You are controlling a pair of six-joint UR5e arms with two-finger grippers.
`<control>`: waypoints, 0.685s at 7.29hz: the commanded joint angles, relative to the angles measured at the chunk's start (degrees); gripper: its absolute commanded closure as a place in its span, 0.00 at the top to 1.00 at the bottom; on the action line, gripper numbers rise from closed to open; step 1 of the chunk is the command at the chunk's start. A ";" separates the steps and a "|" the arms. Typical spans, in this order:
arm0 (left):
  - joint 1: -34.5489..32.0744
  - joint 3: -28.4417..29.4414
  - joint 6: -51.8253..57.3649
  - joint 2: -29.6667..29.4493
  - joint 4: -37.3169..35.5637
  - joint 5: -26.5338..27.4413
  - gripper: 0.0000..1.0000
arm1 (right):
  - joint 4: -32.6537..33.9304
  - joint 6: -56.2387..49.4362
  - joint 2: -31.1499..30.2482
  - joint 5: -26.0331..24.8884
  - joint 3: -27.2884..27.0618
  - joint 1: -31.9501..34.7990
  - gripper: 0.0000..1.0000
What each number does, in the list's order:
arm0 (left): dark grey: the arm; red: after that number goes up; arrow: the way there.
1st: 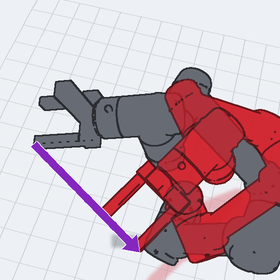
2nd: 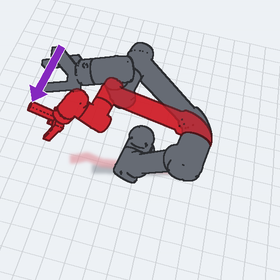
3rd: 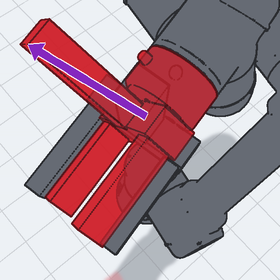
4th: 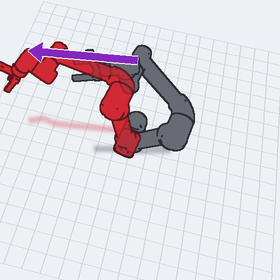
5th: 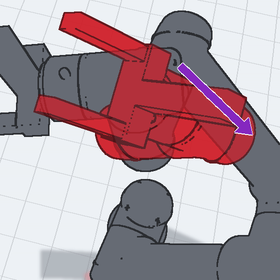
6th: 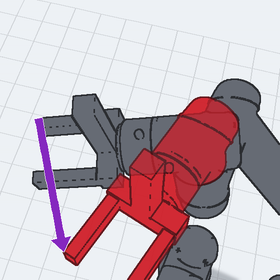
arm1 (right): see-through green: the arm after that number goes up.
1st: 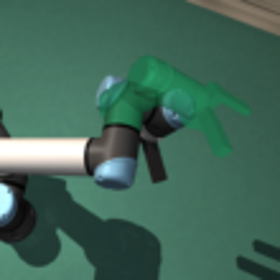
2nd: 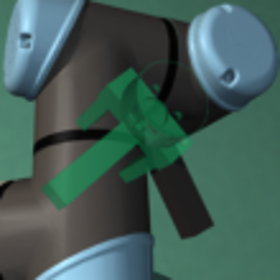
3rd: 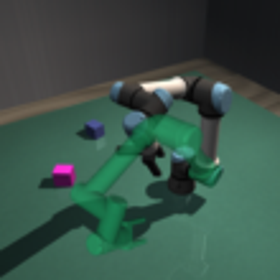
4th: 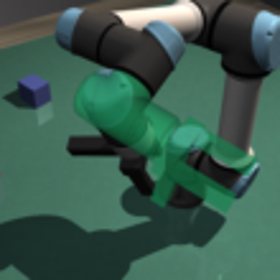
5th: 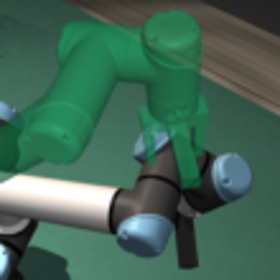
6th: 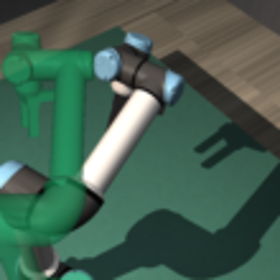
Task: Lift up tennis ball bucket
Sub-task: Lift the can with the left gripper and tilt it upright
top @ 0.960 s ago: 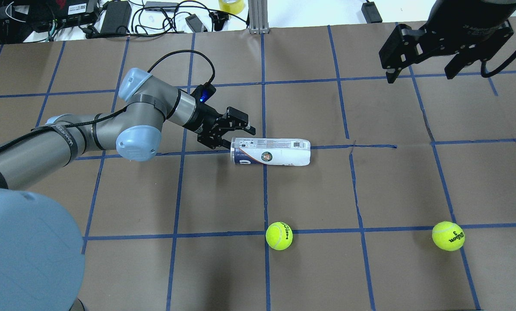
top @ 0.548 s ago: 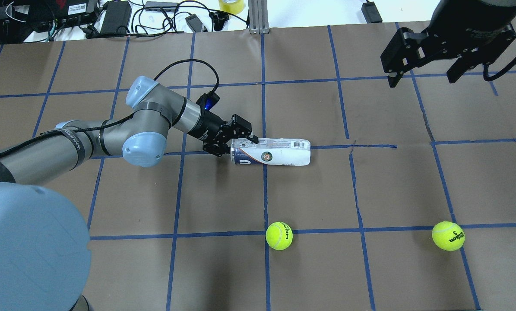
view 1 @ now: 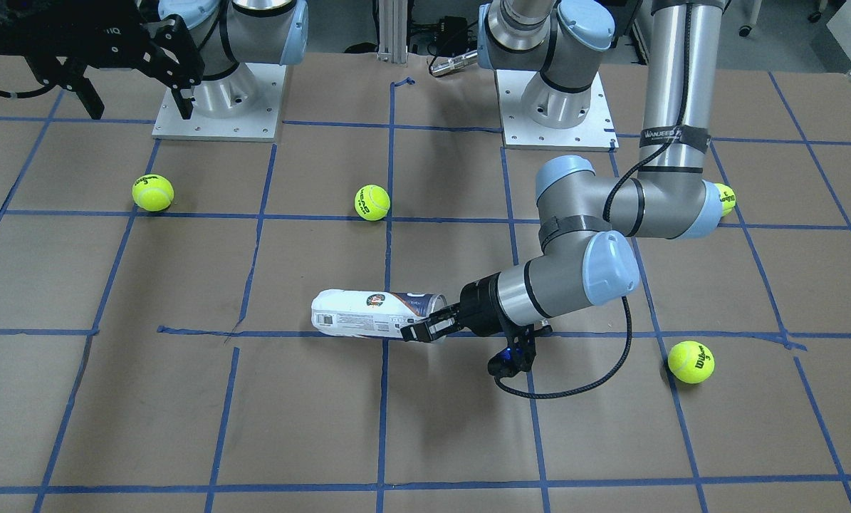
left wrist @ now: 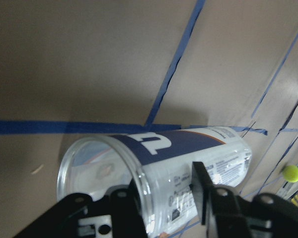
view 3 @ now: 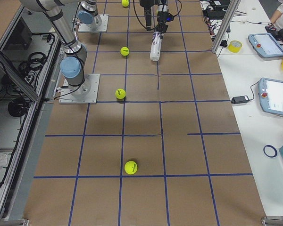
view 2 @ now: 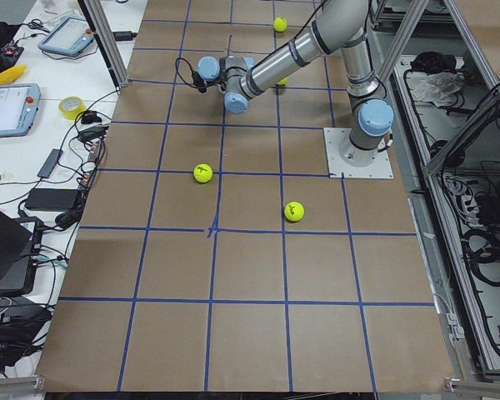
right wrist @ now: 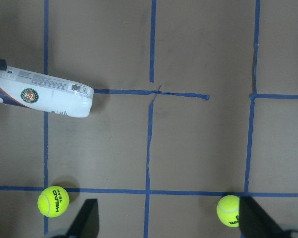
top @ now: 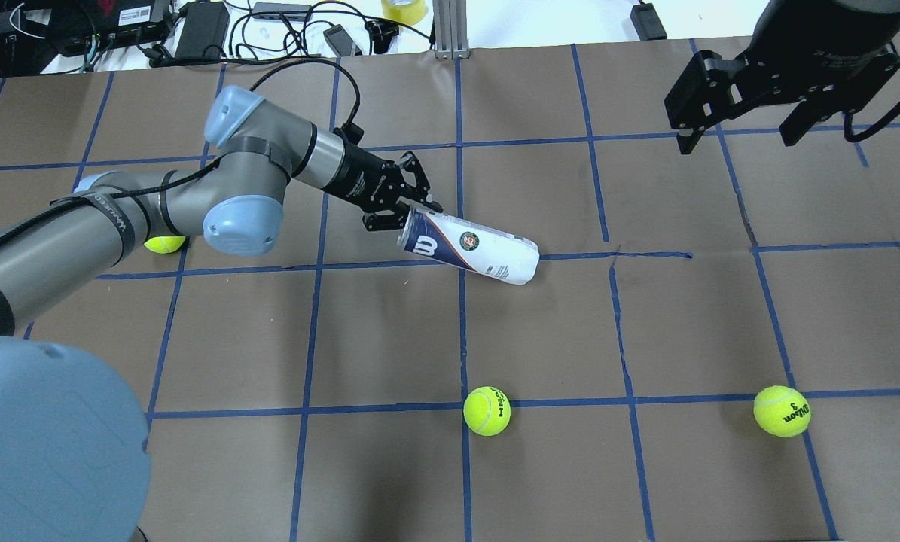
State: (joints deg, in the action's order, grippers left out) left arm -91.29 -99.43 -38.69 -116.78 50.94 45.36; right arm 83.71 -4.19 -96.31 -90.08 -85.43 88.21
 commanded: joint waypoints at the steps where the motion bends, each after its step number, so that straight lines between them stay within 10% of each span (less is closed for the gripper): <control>1: 0.06 9.12 -12.68 1.73 0.55 0.86 0.00 | 0.05 -0.03 -0.02 -0.01 0.00 0.03 1.00; 5: 0.24 20.58 15.52 3.57 12.83 20.59 0.00 | 1.29 -0.30 0.16 0.17 0.00 0.03 1.00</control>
State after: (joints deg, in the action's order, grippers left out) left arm -91.05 -80.80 -37.08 -113.88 59.00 59.75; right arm 84.58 -4.38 -96.24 -89.99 -85.46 88.24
